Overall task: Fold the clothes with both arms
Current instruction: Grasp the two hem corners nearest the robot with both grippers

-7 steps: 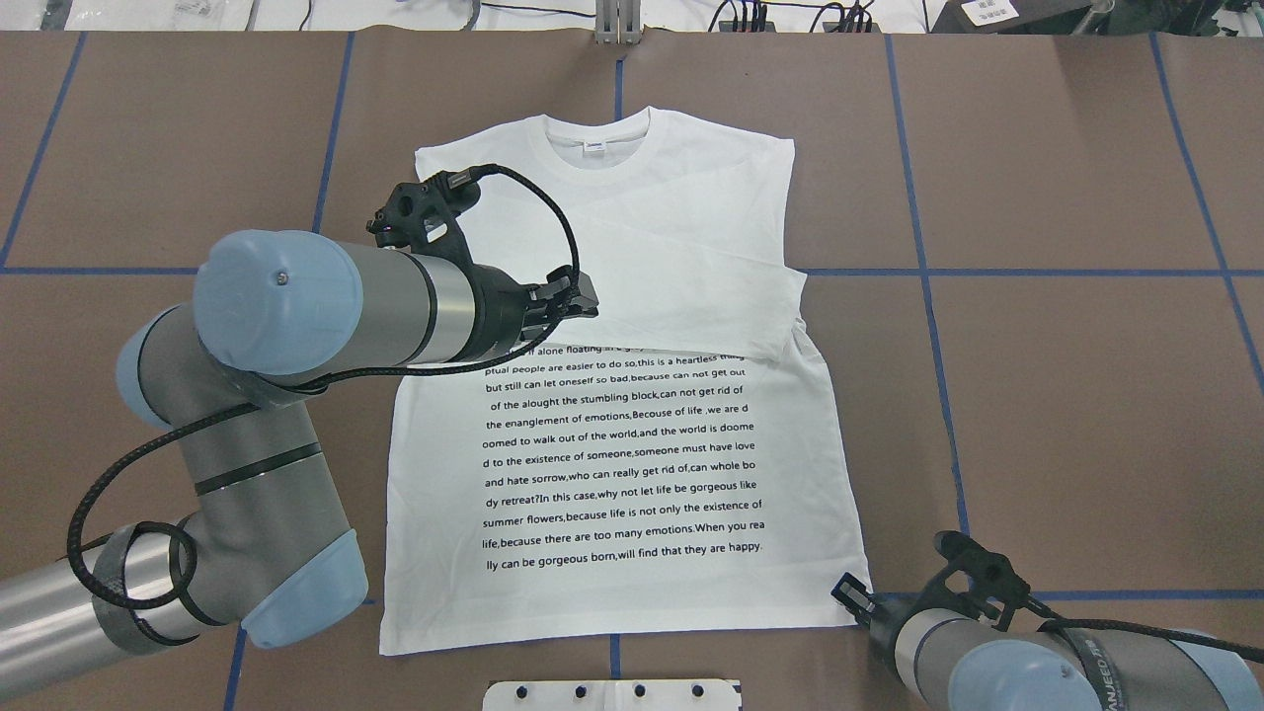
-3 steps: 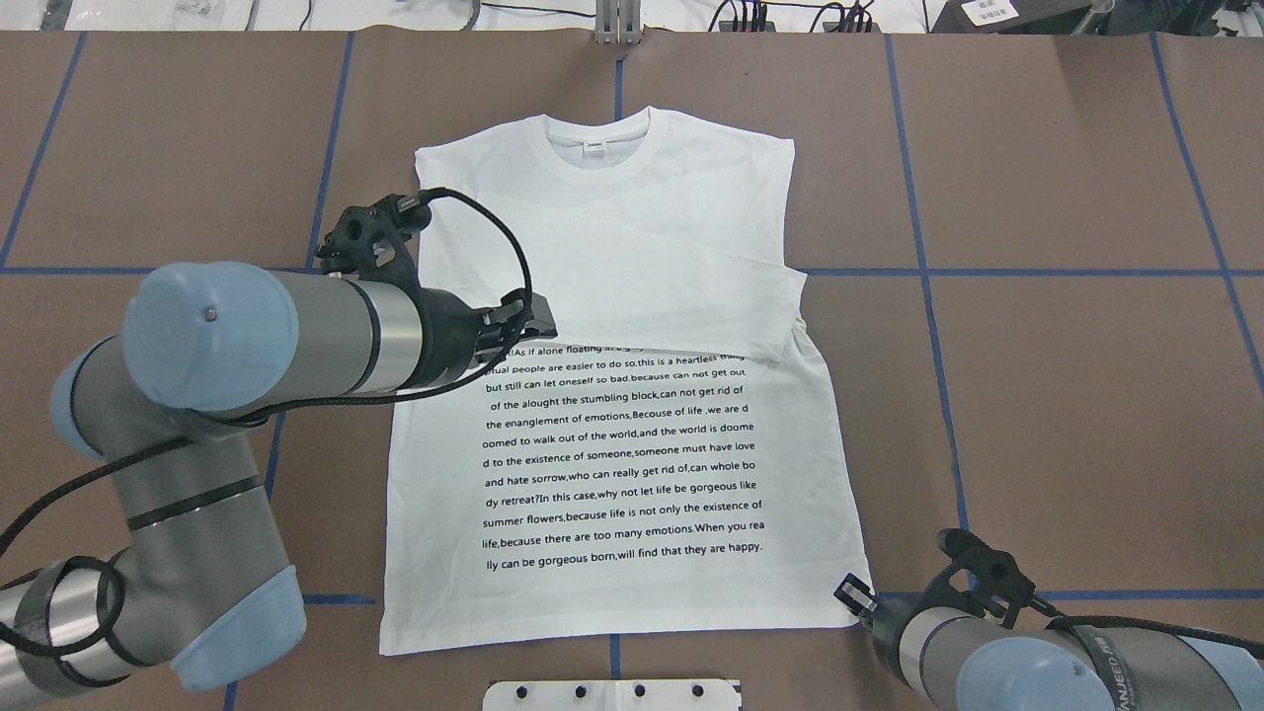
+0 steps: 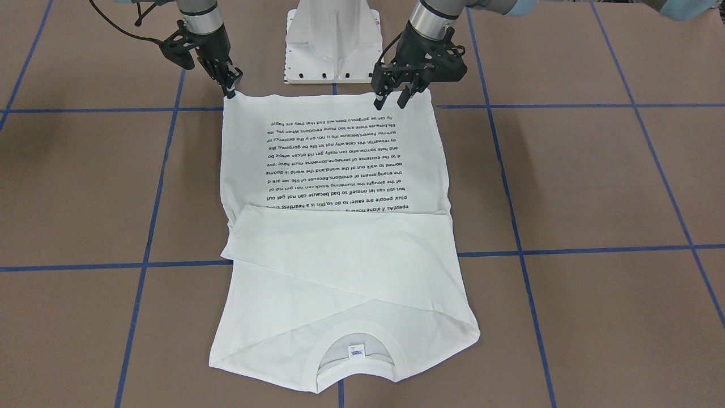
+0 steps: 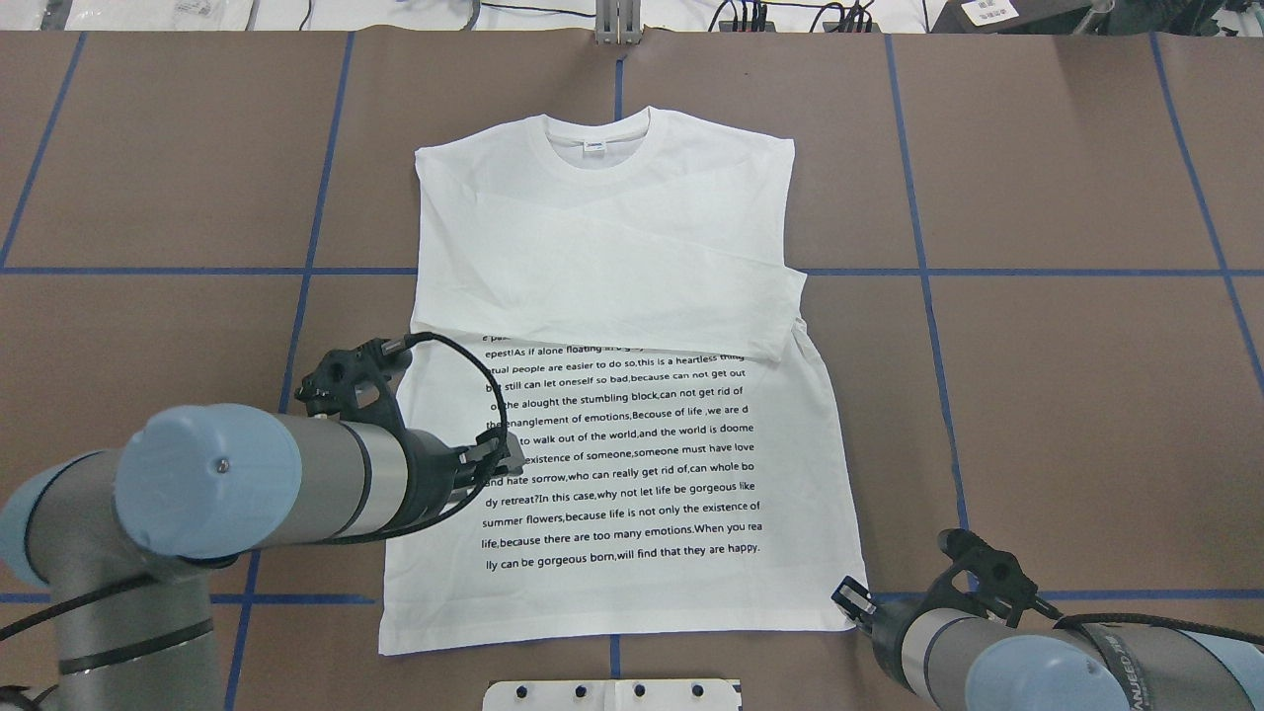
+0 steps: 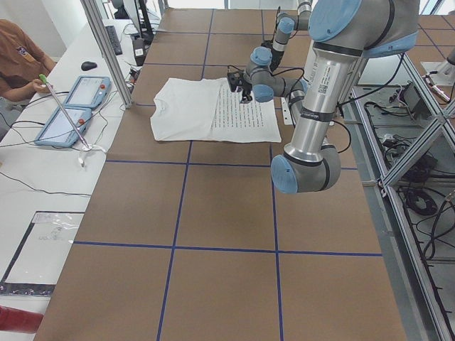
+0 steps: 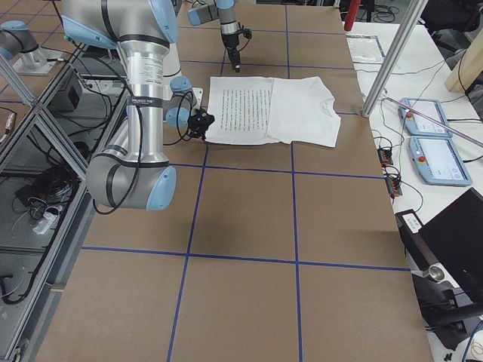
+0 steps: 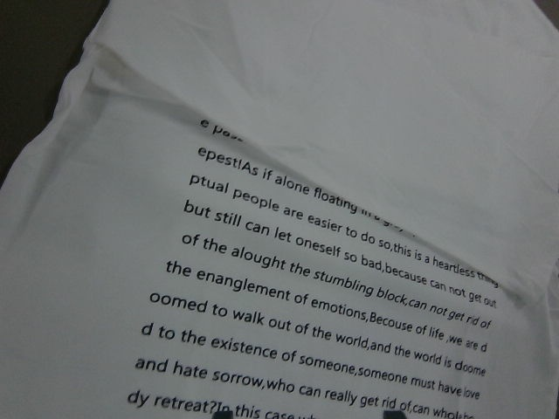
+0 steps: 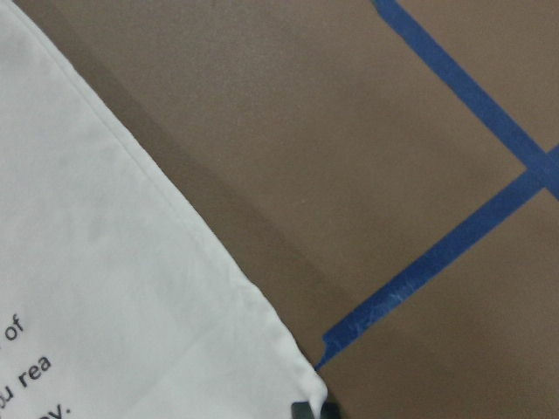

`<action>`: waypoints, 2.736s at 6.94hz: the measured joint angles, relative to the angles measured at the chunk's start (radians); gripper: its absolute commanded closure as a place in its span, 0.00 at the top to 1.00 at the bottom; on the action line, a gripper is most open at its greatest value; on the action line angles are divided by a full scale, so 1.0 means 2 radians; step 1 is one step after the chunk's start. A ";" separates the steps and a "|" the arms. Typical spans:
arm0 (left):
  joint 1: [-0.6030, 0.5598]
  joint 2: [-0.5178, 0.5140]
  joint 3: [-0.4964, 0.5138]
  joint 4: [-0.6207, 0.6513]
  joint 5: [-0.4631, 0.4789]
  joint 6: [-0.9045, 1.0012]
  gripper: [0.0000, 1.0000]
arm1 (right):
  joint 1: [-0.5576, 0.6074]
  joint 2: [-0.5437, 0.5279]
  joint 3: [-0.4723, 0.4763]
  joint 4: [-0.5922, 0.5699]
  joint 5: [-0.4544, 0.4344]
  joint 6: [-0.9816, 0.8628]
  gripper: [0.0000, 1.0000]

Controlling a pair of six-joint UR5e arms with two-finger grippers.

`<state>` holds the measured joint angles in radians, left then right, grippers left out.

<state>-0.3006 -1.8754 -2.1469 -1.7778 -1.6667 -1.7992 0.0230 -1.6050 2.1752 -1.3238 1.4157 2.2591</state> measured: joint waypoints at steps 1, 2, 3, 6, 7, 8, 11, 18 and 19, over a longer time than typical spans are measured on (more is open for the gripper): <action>0.020 0.034 -0.026 0.011 0.004 -0.011 0.65 | 0.000 0.000 0.002 0.000 0.004 0.000 0.00; 0.029 0.060 -0.041 0.014 0.004 -0.015 0.65 | 0.000 0.000 0.004 0.000 0.006 -0.001 0.00; 0.035 0.079 -0.046 0.014 0.001 -0.019 0.63 | 0.000 0.000 0.007 0.000 0.007 -0.001 0.00; 0.061 0.100 -0.006 0.012 -0.002 -0.039 0.58 | -0.001 0.002 0.016 0.000 0.007 -0.001 0.00; 0.065 0.089 0.019 0.012 -0.002 -0.040 0.57 | -0.001 0.002 0.017 0.000 0.007 -0.001 0.00; 0.066 0.082 0.032 0.012 -0.008 -0.041 0.55 | 0.000 0.002 0.017 0.000 0.007 -0.001 0.00; 0.073 0.083 0.038 0.014 -0.036 -0.050 0.52 | 0.000 0.002 0.017 0.000 0.007 -0.002 0.00; 0.093 0.086 0.039 0.014 -0.037 -0.081 0.00 | 0.000 -0.001 0.026 -0.001 0.007 -0.002 0.00; 0.093 0.089 0.029 0.015 -0.037 -0.081 0.00 | -0.004 -0.001 0.026 -0.002 0.006 -0.002 0.00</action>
<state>-0.1143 -1.6968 -2.0893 -1.7469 -1.7412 -1.9616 0.0141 -1.6065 2.2277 -1.3284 1.4286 2.2553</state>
